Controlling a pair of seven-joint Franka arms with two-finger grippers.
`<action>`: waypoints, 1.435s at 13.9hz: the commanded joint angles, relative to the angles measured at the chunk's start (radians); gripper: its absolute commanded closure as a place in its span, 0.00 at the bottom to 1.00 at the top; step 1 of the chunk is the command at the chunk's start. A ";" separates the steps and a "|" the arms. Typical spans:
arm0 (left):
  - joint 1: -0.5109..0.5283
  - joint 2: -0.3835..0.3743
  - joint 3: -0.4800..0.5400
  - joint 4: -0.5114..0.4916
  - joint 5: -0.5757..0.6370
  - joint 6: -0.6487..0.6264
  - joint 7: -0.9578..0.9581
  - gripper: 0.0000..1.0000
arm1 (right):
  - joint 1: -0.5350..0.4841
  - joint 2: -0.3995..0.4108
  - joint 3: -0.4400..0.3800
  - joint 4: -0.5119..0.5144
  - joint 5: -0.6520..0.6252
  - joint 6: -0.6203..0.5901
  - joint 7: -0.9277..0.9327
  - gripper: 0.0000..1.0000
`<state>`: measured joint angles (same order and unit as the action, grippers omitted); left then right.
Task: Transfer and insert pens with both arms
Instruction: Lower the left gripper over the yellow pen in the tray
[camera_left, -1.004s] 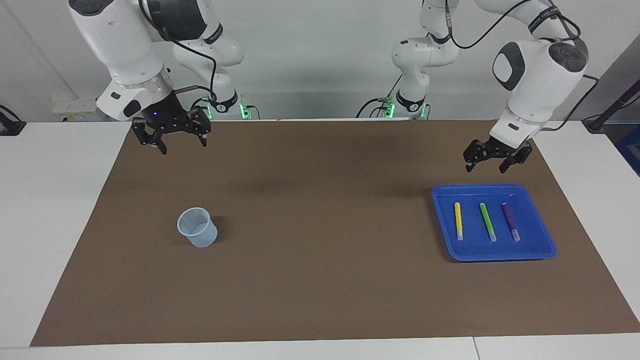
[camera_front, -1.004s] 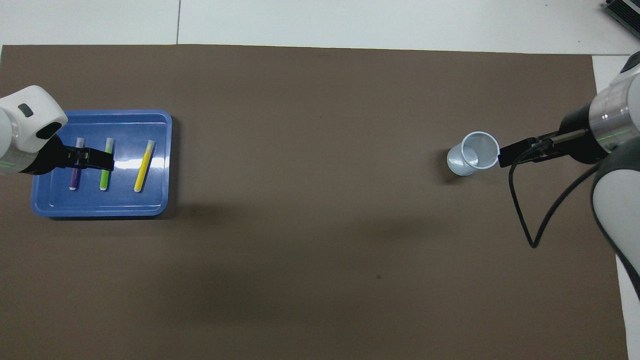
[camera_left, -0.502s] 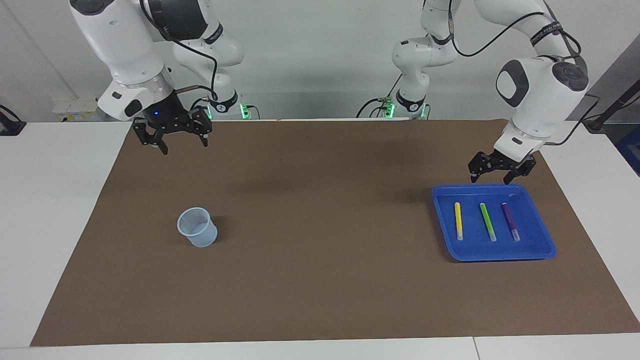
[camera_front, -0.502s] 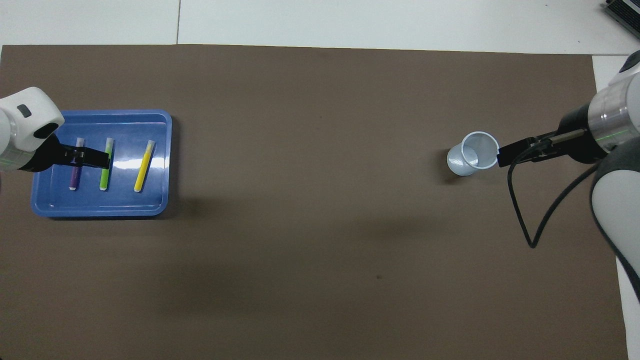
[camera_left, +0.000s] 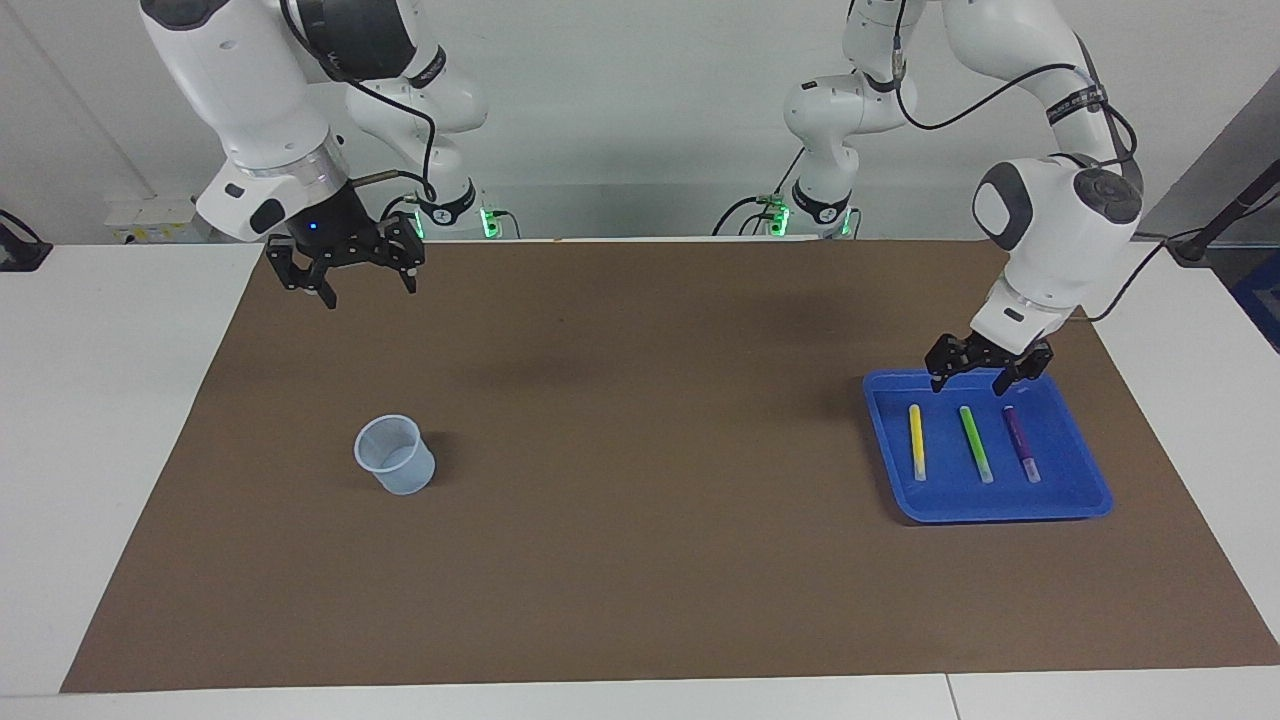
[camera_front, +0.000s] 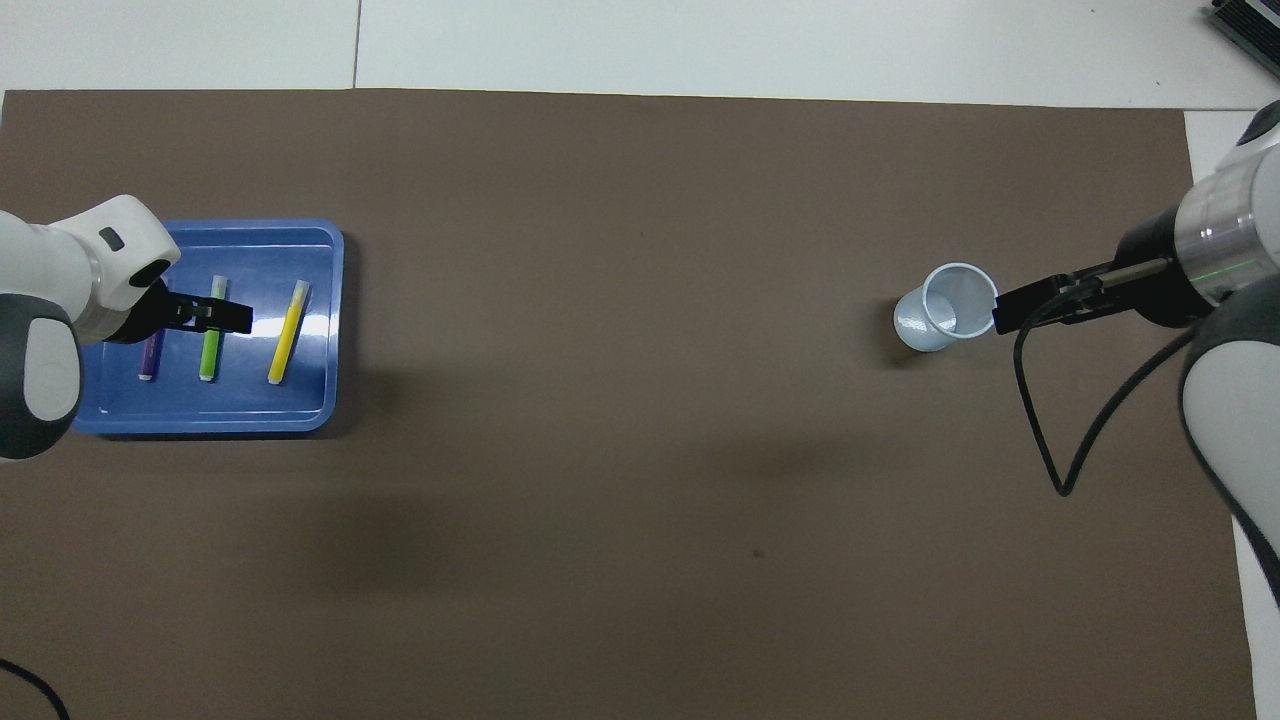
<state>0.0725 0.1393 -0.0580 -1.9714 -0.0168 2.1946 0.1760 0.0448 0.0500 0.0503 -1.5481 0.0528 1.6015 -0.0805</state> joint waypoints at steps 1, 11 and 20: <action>0.007 0.081 0.000 0.016 0.011 0.088 0.011 0.03 | -0.008 -0.022 0.008 -0.029 0.013 0.023 0.016 0.00; -0.002 0.195 -0.005 0.069 -0.006 0.097 0.007 0.19 | -0.008 -0.022 0.023 -0.029 0.015 0.026 0.051 0.00; -0.016 0.189 -0.006 0.023 -0.008 0.111 -0.007 0.26 | -0.010 -0.022 0.040 -0.032 0.079 0.026 0.143 0.00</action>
<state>0.0711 0.3318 -0.0656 -1.9312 -0.0186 2.3020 0.1760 0.0453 0.0500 0.0851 -1.5485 0.1118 1.6080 0.0493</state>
